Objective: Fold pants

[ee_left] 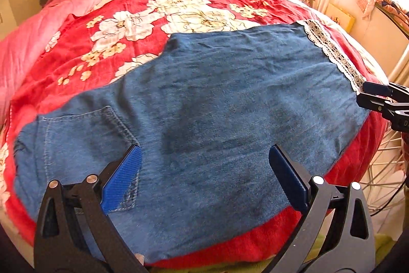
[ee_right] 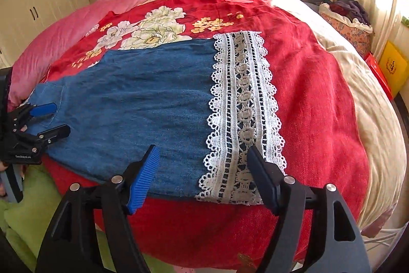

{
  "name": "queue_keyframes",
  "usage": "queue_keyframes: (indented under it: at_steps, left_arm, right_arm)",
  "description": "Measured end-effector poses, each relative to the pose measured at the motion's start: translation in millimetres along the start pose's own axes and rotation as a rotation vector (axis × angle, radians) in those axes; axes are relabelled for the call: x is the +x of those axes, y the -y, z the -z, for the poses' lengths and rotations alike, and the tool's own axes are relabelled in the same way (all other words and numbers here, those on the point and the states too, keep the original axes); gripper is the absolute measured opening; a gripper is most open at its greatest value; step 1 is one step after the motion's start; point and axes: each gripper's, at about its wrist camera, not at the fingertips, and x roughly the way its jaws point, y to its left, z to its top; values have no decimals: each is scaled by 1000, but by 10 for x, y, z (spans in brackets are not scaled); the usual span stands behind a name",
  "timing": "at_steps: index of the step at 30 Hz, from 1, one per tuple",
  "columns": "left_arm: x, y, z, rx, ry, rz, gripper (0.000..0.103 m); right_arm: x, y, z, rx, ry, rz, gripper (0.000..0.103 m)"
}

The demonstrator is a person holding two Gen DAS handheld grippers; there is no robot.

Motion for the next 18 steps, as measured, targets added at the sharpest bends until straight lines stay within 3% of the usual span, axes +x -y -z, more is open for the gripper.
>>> queue_keyframes:
  at_steps: [18]
  left_arm:
    - [-332,37,-95,2,76,-36,93]
  right_arm:
    - [-382,83,-100,59,86,-13,70]
